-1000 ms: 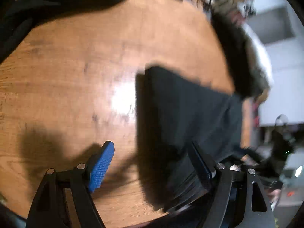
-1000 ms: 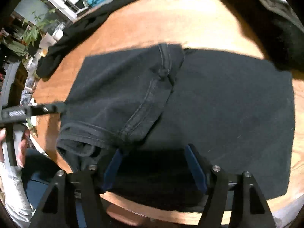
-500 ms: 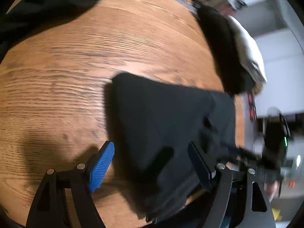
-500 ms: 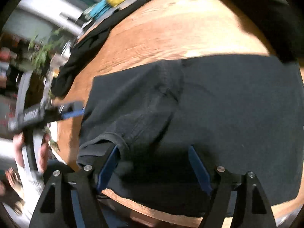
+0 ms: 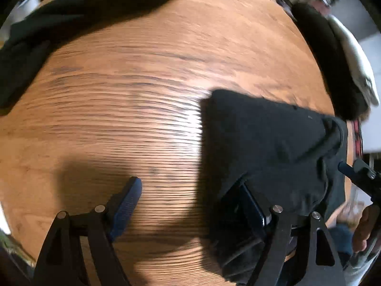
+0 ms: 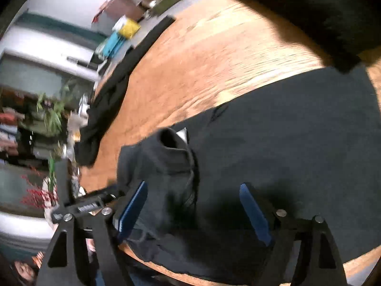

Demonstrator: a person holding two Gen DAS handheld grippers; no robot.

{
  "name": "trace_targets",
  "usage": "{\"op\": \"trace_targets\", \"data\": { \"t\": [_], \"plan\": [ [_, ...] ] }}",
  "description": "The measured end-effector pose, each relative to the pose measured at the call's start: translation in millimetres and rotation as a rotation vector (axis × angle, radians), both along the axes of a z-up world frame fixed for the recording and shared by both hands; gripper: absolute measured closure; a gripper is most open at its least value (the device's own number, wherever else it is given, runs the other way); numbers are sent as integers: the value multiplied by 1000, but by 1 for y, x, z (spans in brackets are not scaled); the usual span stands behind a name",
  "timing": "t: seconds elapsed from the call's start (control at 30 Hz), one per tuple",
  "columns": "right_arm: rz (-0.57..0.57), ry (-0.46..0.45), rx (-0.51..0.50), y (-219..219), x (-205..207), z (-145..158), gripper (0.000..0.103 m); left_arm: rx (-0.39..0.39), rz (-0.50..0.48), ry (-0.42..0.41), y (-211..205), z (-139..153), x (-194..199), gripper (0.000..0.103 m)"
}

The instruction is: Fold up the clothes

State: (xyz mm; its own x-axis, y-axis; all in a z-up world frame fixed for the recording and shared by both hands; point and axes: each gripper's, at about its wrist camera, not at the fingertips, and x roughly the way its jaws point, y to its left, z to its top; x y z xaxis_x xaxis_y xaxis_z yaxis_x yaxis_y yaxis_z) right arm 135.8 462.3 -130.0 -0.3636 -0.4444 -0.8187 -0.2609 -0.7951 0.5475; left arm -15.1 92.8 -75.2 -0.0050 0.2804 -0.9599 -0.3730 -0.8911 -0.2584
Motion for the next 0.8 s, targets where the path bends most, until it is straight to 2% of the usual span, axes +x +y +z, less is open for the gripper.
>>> {"op": "trace_targets", "data": {
  "t": [0.1,0.13,0.2,0.27,0.3,0.37,0.47,0.5,0.53,0.57,0.6,0.7,0.73,0.77,0.8],
  "plan": [
    [13,42,136,-12,-30,1,26,75,15,-35,-12,3,1,22],
    [27,36,152,-14,-37,0,28,90,16,-41,-15,4,2,22],
    [48,10,104,-19,-47,-3,36,97,20,-41,-20,6,5,22],
    [54,32,77,-25,-44,6,36,127,30,-44,-26,10,4,22],
    [55,55,75,-28,-41,13,28,146,36,-46,-28,12,4,22],
    [58,91,83,-35,-35,25,19,199,70,-45,-37,19,-1,21],
    [92,32,181,-54,-42,10,20,280,128,-43,-51,28,-10,21],
    [111,2,195,-57,-44,5,36,294,139,-46,-54,29,-12,21],
    [130,-28,208,-60,-46,-1,57,298,146,-47,-55,29,-13,21],
    [149,-58,222,-63,-48,-7,88,294,152,-46,-55,28,-14,21],
    [161,-66,224,-65,-48,-7,90,288,159,-43,-55,28,-14,21],
    [157,57,146,-64,-42,26,89,278,174,-16,-49,32,-15,21],
    [149,68,167,-60,-39,29,86,271,173,-12,-46,32,-15,21],
    [136,41,271,-56,-40,24,55,261,171,-10,-44,32,-15,21],
    [118,15,354,-50,-40,18,35,255,170,-11,-40,31,-15,21]
  ]
}}
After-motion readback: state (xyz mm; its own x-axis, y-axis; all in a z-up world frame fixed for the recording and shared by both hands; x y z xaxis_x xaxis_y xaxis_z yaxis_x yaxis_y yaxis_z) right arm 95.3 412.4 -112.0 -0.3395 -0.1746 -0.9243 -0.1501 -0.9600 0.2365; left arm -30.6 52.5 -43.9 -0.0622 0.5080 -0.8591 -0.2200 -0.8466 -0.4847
